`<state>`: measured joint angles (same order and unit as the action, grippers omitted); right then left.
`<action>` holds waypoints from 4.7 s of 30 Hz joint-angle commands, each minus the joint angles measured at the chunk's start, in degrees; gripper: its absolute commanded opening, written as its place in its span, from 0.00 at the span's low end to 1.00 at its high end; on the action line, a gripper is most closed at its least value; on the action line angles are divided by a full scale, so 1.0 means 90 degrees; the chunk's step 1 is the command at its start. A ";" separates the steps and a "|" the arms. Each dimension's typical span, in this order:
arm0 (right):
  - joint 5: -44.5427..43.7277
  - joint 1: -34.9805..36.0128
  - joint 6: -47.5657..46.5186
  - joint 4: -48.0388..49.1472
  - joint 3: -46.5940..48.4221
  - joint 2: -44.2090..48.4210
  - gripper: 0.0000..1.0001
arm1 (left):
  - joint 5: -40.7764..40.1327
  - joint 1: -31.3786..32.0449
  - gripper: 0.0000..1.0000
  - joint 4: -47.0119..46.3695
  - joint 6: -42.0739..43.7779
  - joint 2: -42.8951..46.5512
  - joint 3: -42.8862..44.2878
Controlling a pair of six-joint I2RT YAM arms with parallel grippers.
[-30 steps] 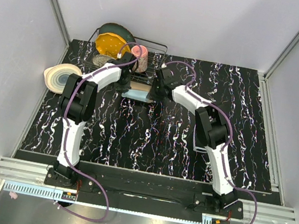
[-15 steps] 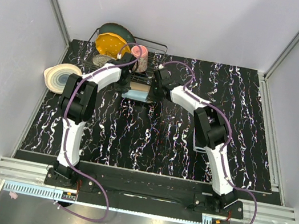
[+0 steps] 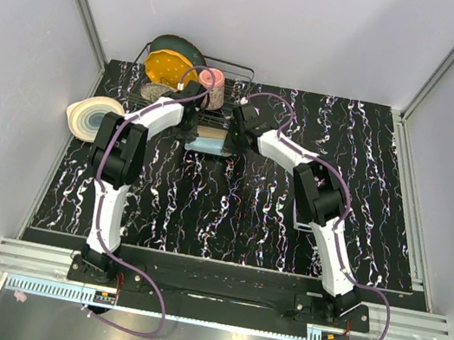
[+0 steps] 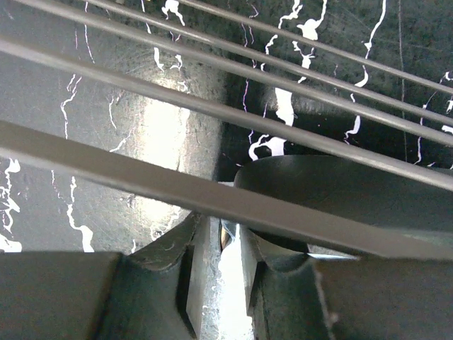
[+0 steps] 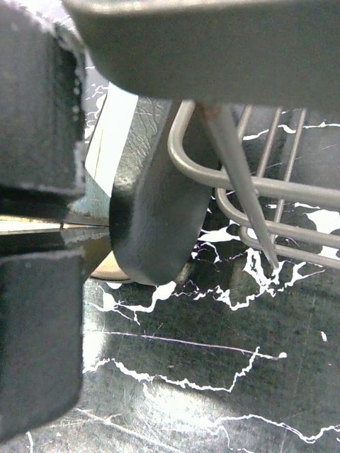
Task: Organize the sunglasses
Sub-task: Place the folded cleaning cloth in the sunglasses case, then move the opened sunglasses case to the center of the board, then smooth out the folded cleaning cloth near the sunglasses case.
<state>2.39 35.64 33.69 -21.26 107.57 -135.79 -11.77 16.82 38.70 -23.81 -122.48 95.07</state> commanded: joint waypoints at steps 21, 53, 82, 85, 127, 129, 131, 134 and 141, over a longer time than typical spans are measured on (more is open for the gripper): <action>-0.1047 0.0073 0.0465 0.0057 -0.0614 0.0908 0.00 | 0.0009 -0.0023 0.42 -0.0433 -0.0098 0.0268 -0.0299; -0.1272 0.0073 0.0505 -0.0120 -0.0545 0.1366 0.33 | 0.0019 0.0035 0.33 -0.0677 -0.0069 0.0337 -0.0592; -0.0237 0.0073 -0.0208 0.0545 -0.1522 0.1230 0.21 | 0.0906 0.0192 0.35 -0.1106 -0.0274 0.0913 -0.1676; -0.0382 0.0083 -0.0277 0.0497 -0.1591 0.1211 0.21 | 0.1131 0.0211 0.36 -0.1126 -0.0313 0.0923 -0.1735; -0.0285 -0.0005 -0.0452 0.1219 -0.2148 0.1787 0.21 | 0.0145 0.1081 0.22 -0.0960 -0.0928 0.1255 -0.2194; -0.0285 0.0005 -0.0472 0.1151 -0.2157 0.1719 0.21 | 0.0146 0.1100 0.23 -0.0960 -0.0928 0.1255 -0.2174; -0.0285 -0.0005 -0.0472 0.1054 -0.2157 0.1640 0.20 | 0.0146 0.1110 0.24 -0.0970 -0.0938 0.1274 -0.2174; -0.0344 -0.0005 -0.0462 0.0966 -0.2264 0.1591 0.19 | 0.0136 0.1119 0.25 -0.0979 -0.0958 0.1323 -0.2184; -0.0714 -0.0005 -0.0355 0.0760 -0.2450 0.1533 0.16 | 0.0087 0.1139 0.28 -0.1067 -0.0938 0.1469 -0.2272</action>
<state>-1.10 35.94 30.26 -13.23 85.84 -121.27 -10.39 26.30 27.77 -32.42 -111.81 75.26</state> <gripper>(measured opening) 0.172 0.274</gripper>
